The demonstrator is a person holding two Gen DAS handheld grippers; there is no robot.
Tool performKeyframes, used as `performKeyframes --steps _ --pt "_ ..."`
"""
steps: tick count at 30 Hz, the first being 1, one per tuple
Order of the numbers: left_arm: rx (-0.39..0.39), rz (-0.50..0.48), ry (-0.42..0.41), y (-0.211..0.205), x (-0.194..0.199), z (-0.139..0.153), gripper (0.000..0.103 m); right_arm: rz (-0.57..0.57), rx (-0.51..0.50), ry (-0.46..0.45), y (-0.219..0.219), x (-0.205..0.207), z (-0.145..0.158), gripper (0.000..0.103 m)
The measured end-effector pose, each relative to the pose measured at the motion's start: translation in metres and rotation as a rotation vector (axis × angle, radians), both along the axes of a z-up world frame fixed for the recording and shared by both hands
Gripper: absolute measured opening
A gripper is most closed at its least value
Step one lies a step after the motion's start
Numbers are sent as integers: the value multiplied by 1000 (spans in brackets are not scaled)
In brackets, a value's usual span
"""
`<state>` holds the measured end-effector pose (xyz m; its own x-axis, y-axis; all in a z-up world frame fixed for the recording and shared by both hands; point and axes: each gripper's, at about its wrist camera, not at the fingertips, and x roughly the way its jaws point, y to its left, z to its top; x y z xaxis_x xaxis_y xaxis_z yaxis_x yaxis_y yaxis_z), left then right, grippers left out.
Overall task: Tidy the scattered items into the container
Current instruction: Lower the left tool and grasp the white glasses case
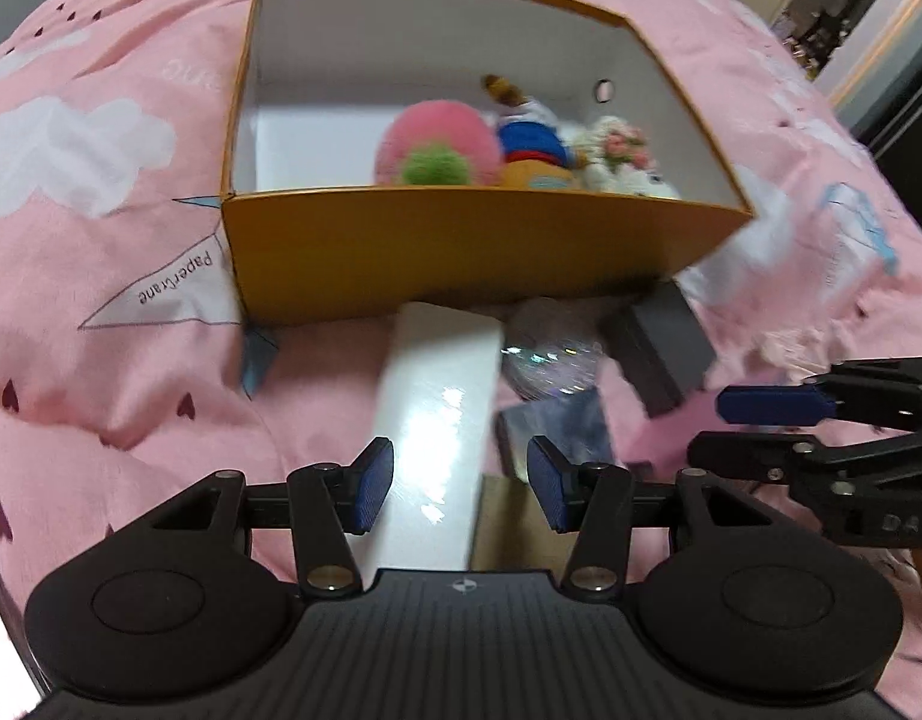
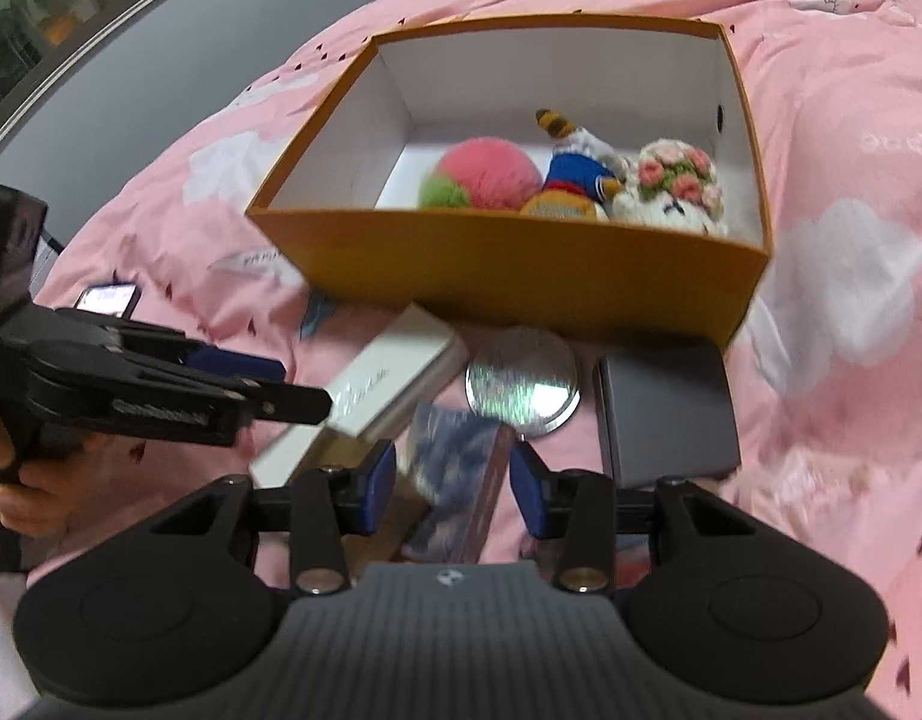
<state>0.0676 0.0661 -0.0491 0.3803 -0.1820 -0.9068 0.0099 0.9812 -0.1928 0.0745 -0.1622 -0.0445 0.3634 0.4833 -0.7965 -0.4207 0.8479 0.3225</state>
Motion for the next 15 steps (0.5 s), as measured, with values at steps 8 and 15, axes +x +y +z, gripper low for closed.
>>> performKeyframes --steps 8,15 --pt "68 -47 78 -16 30 -25 63 9 -63 -22 11 16 -11 46" --pt "126 -97 148 -22 41 -39 67 -23 -64 24 2 26 -21 47"
